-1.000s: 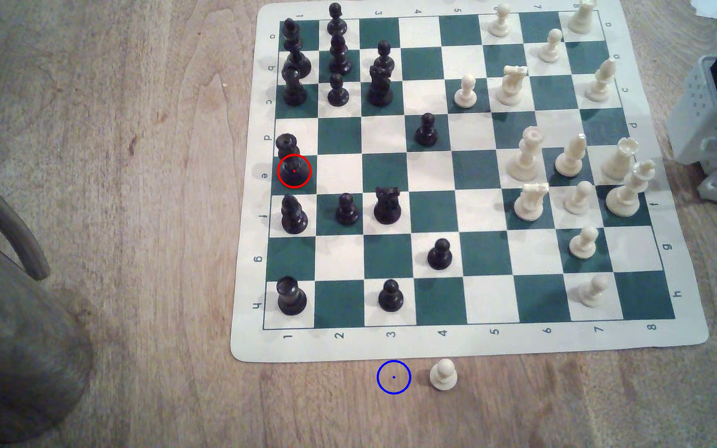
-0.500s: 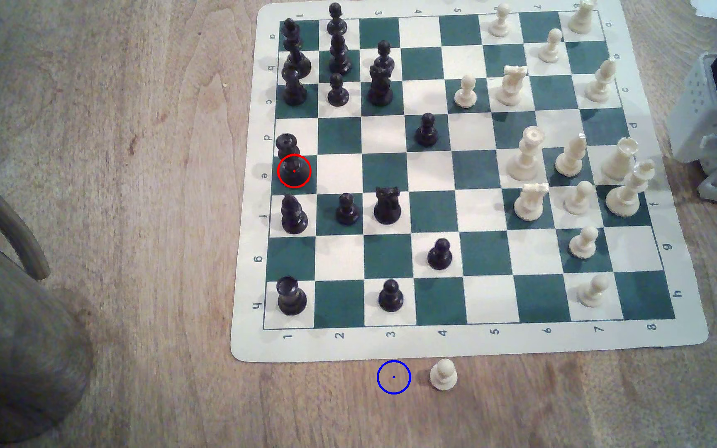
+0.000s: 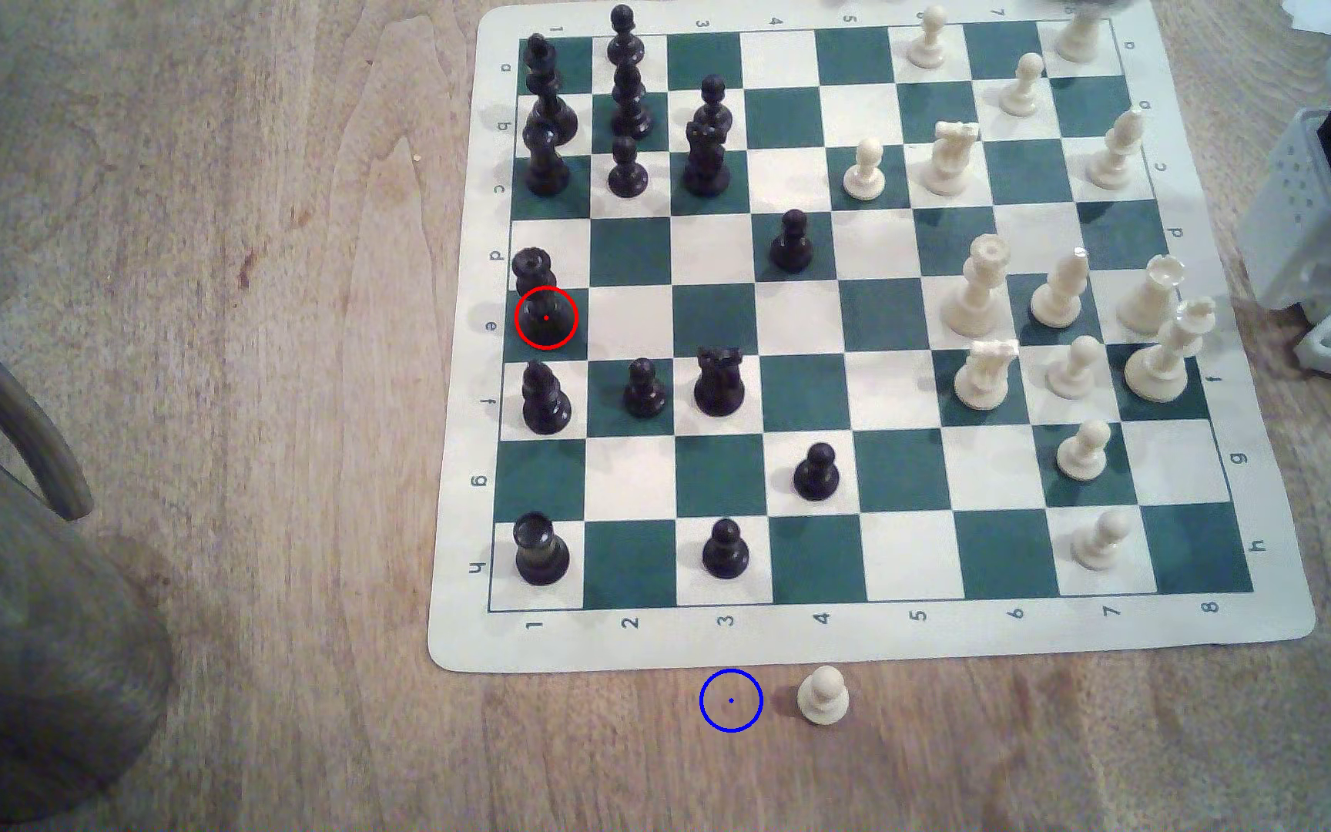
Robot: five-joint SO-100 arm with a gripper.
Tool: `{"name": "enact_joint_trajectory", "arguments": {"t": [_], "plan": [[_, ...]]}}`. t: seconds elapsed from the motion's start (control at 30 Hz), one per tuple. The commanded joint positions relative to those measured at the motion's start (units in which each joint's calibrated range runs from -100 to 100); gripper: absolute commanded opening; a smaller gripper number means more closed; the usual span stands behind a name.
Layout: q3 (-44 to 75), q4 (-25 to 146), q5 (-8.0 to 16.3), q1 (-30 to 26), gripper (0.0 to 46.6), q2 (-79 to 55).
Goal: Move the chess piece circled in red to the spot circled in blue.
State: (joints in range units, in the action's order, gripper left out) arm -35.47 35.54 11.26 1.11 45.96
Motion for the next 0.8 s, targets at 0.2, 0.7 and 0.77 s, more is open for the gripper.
{"name": "enact_joint_trajectory", "arguments": {"t": [0.2,0.7,0.77], "plan": [[24.5,2.3,-2.0,-0.28,3.7,-28.55],[59.32,17.78,-3.96,0.97,20.0,-54.7],[64.21,18.52,-3.86,1.2,21.7,-59.12]]}}
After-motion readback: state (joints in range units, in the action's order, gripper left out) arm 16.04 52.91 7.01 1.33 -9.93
